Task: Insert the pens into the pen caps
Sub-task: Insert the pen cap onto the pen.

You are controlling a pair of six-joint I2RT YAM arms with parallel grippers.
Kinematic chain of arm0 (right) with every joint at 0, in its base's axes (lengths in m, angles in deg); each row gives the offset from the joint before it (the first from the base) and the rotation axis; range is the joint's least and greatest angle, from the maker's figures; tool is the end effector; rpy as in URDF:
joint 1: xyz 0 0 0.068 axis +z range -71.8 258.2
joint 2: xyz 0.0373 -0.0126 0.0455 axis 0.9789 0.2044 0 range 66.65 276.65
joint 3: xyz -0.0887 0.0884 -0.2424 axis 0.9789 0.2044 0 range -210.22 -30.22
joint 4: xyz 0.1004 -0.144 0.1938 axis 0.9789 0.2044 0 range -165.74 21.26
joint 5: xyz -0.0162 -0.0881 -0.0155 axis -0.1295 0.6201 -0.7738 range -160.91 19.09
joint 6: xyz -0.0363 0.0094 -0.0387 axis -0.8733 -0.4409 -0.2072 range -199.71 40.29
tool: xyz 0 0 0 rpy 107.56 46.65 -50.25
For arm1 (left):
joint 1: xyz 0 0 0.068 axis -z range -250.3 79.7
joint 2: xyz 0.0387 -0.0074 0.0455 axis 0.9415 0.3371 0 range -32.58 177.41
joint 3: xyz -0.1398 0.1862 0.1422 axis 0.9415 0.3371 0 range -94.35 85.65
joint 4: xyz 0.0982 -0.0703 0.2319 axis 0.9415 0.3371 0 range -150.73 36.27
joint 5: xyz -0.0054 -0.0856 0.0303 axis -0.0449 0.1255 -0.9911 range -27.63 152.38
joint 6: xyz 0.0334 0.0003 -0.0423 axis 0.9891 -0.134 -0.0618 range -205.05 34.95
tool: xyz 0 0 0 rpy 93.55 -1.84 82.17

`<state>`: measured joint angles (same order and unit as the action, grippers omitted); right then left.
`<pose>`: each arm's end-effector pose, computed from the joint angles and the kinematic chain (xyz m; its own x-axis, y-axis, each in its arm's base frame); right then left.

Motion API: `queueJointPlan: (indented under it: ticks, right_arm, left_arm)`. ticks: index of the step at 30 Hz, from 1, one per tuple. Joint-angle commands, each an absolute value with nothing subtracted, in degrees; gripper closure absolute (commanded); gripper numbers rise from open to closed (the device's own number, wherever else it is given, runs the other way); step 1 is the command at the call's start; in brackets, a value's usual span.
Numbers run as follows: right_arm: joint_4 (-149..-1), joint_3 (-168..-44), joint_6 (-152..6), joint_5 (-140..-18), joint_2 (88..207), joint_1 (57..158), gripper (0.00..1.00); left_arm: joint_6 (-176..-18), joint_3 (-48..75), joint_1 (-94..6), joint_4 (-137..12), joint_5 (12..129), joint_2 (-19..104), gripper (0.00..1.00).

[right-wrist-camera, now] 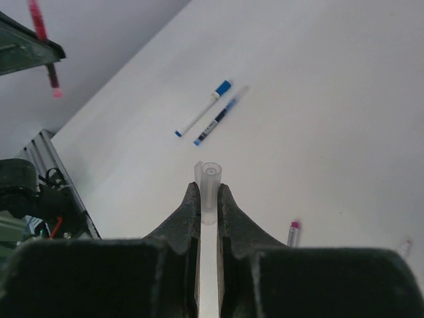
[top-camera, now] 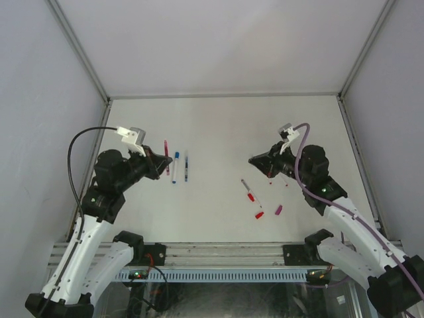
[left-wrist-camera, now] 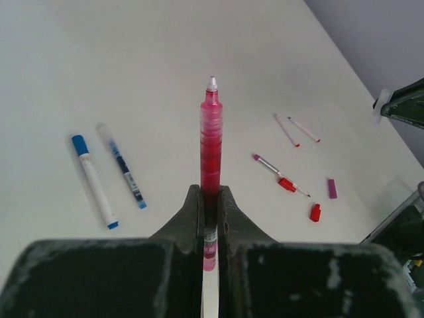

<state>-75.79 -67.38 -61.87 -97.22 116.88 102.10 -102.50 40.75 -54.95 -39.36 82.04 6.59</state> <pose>0.1823 0.0982 0.2957 -0.4282 0.1107 -0.8969 -0.6585 0.6415 0.3936 0.1480 -0.0532 0.3355 -0.4165 -0.1785 -0.8914 0.4580 0.8058 -0.3753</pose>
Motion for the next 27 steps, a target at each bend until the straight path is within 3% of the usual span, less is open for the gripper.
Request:
queueJointPlan:
  ticks: [1,10,20,27]
  right_arm:
    - [-87.0,-65.3,-56.1,-99.9,112.7,102.0,1.0]
    - [-96.7,-60.5,-52.3,-91.8,108.9,110.8,1.0]
    - [-113.1,-58.2,-43.2,-80.8,111.8,121.6,1.0]
    - [-113.7,-60.7,-39.3,-75.8,114.5,125.1,1.0]
  left_arm:
    - [-104.7,42.3,-53.1,-46.0,86.3,6.3,1.0]
    - [-104.1,41.3,-33.5,-48.9,72.8,8.5,1.0]
    - [-104.6,41.7,-24.1,-58.1,76.9,13.0,1.0]
    - [-103.1,40.2,-21.9,-57.7,78.3,14.7,1.0]
